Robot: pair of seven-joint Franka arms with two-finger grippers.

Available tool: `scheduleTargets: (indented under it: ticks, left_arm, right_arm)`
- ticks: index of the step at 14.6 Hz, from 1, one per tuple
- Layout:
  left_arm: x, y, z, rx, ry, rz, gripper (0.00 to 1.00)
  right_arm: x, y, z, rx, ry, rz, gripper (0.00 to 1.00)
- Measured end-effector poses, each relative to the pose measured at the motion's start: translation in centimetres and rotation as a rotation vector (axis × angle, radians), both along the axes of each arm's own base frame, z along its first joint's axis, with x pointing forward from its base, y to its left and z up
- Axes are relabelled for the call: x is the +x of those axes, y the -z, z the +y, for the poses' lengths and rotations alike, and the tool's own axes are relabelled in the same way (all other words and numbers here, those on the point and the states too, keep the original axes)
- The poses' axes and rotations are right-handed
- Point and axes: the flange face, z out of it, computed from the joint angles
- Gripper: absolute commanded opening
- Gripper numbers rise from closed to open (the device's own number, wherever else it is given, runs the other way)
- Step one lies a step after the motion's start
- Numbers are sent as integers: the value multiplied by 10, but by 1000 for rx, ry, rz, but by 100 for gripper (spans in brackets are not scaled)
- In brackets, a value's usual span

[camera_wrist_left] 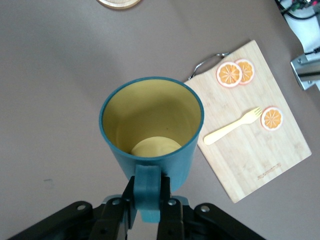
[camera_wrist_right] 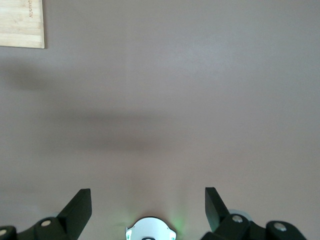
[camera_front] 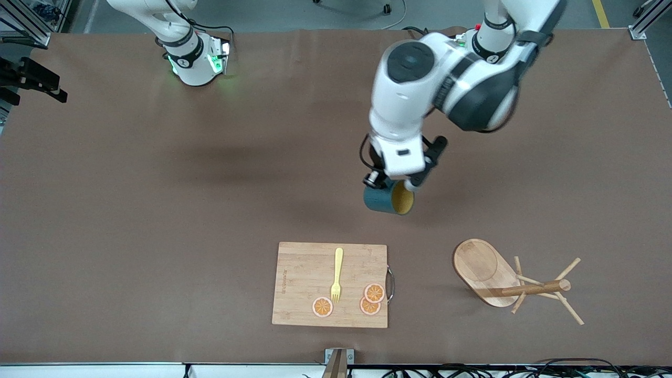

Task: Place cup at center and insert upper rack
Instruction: 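Lift the mug with the left gripper and carry it toward the rack, then lower the mug with the left gripper onto the wooden stick rack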

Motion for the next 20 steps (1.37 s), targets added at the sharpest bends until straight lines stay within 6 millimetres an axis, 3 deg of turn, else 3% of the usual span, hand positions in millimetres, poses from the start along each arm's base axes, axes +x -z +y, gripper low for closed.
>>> scheduleTargets:
  ticks: [4, 10, 15, 20]
  left_arm:
    - [50, -13, 79, -138, -67, 68, 1]
    - [102, -7, 206, -354, -165, 146, 1]
    - [127, 14, 262, -514, -171, 152, 1]
    - [146, 32, 301, -602, -190, 95, 1]
  right_arm:
    - [-2, -2, 0, 0, 6, -4, 100]
    - [-5, -4, 0, -1, 29, -2, 100]
    - [-13, -14, 0, 0, 31, -19, 100]
    - [-13, -13, 0, 0, 30, -17, 100]
